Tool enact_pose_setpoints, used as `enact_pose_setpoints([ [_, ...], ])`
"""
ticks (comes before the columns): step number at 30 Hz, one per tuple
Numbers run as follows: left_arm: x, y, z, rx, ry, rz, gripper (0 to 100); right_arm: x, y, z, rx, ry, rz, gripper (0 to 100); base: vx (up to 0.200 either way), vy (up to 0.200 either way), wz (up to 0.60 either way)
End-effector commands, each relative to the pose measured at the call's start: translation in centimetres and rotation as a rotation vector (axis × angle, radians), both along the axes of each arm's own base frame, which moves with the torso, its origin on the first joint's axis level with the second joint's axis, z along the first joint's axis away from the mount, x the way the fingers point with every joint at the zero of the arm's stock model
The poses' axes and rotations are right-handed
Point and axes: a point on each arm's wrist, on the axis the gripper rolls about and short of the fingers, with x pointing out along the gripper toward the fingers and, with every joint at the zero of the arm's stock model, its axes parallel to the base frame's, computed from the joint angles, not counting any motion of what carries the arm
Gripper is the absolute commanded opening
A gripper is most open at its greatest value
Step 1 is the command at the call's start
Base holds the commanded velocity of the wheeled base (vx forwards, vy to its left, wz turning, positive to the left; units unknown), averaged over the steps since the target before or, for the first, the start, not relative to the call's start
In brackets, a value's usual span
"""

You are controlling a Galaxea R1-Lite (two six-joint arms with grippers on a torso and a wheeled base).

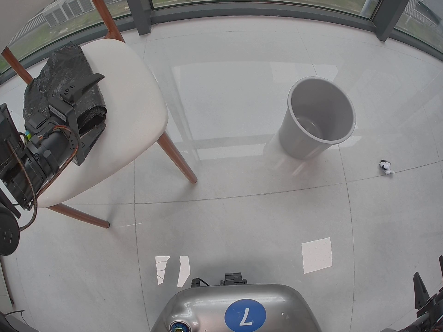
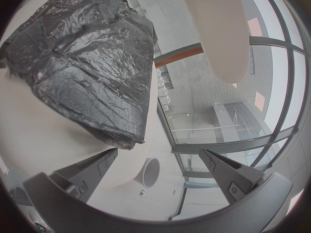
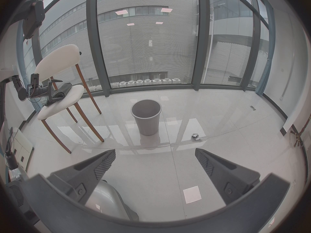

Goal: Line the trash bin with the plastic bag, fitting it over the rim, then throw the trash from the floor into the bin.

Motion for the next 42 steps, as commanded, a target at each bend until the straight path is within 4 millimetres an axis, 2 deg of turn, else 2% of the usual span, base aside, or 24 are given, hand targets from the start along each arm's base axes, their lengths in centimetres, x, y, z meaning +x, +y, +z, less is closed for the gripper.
enact_pose_setpoints([
  [1,0.6,-0.1,0.2,-0.002,-0.006,0.002,100,0.1,0.0,-0.4,0.000,0.014,0.002,100,0.000,0.000,0.00],
  [6,0.7,-0.1,0.9,-0.010,-0.028,0.020,100,0.1,0.0,-0.4,0.000,0.014,0.005,100,0.000,0.000,0.00],
  [24,0.8,0.4,0.6,0.014,-0.028,0.148,100,0.1,0.0,-0.4,0.000,0.013,0.003,100,0.000,0.000,0.00],
  [34,1.2,2.3,0.6,-0.021,-0.018,0.259,100,0.1,0.0,-0.4,0.000,0.014,0.003,100,0.000,0.000,0.00],
  [42,1.3,2.3,1.1,-0.055,-0.029,0.253,100,0.1,0.0,-0.4,0.000,0.013,0.005,100,0.000,0.000,0.00],
])
